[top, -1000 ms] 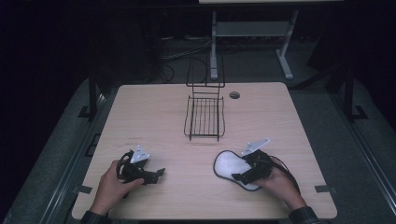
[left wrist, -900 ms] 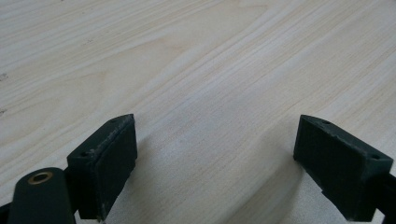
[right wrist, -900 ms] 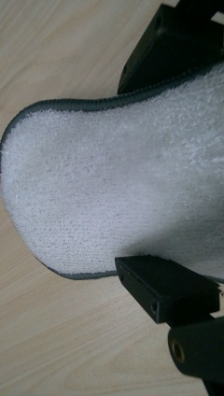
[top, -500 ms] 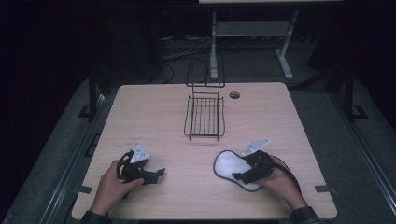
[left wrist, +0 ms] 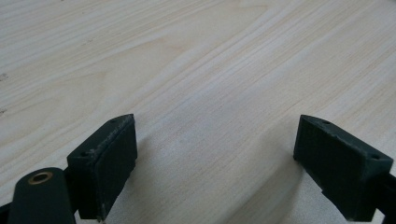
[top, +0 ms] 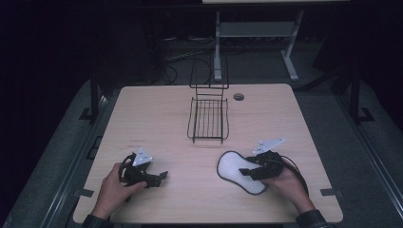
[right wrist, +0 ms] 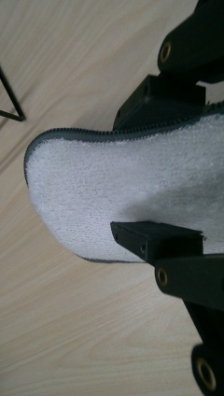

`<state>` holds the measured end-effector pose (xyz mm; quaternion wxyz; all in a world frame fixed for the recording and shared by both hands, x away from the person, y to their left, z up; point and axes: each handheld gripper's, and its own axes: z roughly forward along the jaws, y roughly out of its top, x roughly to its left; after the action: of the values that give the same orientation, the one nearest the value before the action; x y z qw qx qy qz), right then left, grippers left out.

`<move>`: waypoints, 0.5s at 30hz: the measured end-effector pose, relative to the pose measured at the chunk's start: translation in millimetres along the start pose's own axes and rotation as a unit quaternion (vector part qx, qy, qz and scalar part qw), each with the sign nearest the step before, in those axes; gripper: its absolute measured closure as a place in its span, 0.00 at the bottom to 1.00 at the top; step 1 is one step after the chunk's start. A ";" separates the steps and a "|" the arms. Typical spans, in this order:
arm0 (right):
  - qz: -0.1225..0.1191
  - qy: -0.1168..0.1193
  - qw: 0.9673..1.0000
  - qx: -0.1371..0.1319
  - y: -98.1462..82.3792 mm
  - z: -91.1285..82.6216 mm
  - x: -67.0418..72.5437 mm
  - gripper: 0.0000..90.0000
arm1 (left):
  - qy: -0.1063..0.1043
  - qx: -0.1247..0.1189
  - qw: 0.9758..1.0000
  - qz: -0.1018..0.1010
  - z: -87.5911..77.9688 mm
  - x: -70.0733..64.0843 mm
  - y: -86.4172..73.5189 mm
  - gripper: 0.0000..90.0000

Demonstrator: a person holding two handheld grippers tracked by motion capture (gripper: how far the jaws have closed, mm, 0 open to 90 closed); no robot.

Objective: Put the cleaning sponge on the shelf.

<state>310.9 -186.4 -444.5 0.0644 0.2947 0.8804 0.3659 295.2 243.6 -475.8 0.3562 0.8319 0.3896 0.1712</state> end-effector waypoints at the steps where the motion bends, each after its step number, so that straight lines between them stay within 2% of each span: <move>1: 0.000 0.000 1.000 0.000 0.0 0.0 0.0 0.53 | 0.000 0.000 1.000 0.000 0.0 0.0 0.0 0.14; 15: 0.002 0.002 1.000 -0.024 6.3 -13.6 -2.2 0.70 | 0.000 0.000 1.000 0.000 0.1 0.0 0.0 0.14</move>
<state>311.2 -192.3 -430.6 0.0686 0.2943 0.8710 0.3874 295.3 243.6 -475.8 0.3565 0.8318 0.3897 0.1710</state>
